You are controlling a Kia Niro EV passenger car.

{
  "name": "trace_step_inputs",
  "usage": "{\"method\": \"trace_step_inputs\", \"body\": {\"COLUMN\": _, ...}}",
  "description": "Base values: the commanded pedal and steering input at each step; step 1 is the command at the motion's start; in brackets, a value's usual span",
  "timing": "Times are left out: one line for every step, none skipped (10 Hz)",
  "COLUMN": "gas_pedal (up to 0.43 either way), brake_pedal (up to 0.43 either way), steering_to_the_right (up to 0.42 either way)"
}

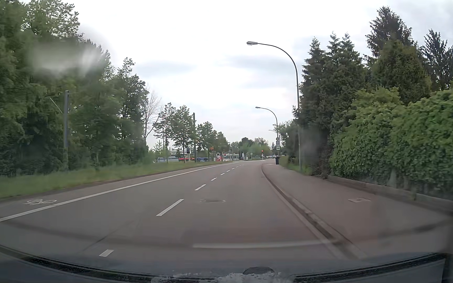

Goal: Follow the waypoints while adhering to traffic rules and regulations

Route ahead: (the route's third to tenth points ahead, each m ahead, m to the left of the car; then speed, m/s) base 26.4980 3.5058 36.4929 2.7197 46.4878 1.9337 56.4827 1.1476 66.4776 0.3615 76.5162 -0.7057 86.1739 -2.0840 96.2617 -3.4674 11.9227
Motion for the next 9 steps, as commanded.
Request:
{"method": "trace_step_inputs", "body": {"gas_pedal": 0.059, "brake_pedal": 0.0, "steering_to_the_right": 0.004}}
{"method": "trace_step_inputs", "body": {"gas_pedal": 0.059, "brake_pedal": 0.0, "steering_to_the_right": 0.004}}
{"method": "trace_step_inputs", "body": {"gas_pedal": 0.059, "brake_pedal": 0.0, "steering_to_the_right": 0.005}}
{"method": "trace_step_inputs", "body": {"gas_pedal": 0.059, "brake_pedal": 0.0, "steering_to_the_right": 0.005}}
{"method": "trace_step_inputs", "body": {"gas_pedal": 0.059, "brake_pedal": 0.0, "steering_to_the_right": 0.005}}
{"method": "trace_step_inputs", "body": {"gas_pedal": 0.059, "brake_pedal": 0.0, "steering_to_the_right": 0.005}}
{"method": "trace_step_inputs", "body": {"gas_pedal": 0.059, "brake_pedal": 0.0, "steering_to_the_right": 0.006}}
{"method": "trace_step_inputs", "body": {"gas_pedal": 0.059, "brake_pedal": 0.0, "steering_to_the_right": 0.006}}
{"method": "trace_step_inputs", "body": {"gas_pedal": 0.059, "brake_pedal": 0.0, "steering_to_the_right": 0.006}}
